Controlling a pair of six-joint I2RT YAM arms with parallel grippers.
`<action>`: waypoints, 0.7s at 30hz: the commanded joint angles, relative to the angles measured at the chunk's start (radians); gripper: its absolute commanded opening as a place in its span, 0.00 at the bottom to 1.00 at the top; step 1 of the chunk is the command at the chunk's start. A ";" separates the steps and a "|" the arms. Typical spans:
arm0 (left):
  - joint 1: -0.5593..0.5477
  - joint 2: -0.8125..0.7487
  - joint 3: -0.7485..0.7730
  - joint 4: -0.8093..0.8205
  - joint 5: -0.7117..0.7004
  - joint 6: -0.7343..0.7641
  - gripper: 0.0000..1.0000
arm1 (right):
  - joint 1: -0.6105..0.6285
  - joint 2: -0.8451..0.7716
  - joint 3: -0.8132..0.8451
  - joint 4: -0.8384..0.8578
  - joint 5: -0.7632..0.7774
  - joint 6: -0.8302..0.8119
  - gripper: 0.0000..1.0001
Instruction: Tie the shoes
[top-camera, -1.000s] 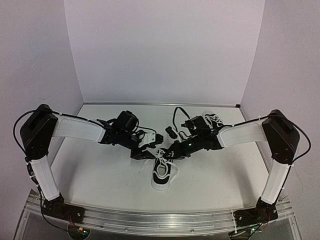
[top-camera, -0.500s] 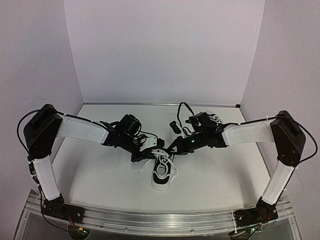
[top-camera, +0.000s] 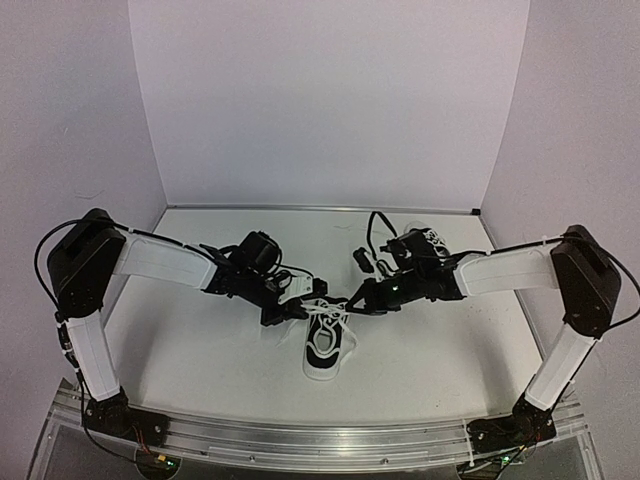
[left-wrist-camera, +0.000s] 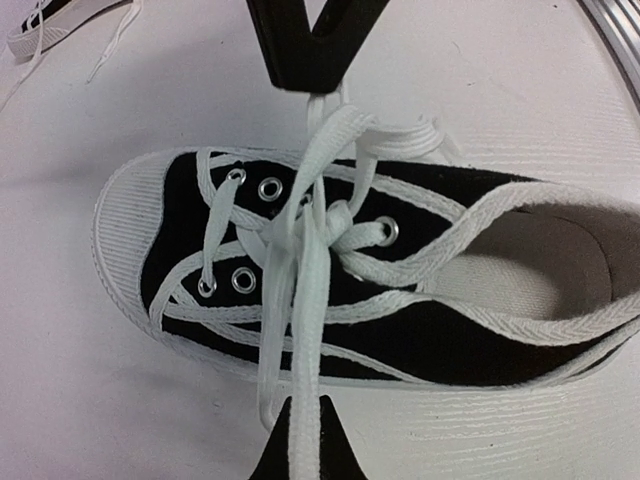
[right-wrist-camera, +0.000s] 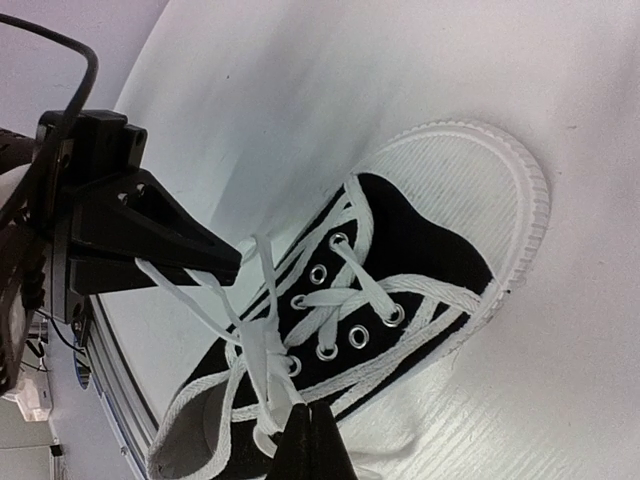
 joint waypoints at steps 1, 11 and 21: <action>0.005 -0.051 -0.020 0.031 -0.054 -0.029 0.00 | -0.021 -0.058 -0.028 -0.011 0.049 0.004 0.00; 0.027 -0.076 -0.045 0.046 -0.130 -0.055 0.00 | -0.044 -0.083 -0.085 -0.020 0.074 0.001 0.00; 0.033 -0.053 -0.021 0.089 -0.123 -0.088 0.00 | -0.054 -0.096 -0.078 -0.005 -0.005 -0.002 0.00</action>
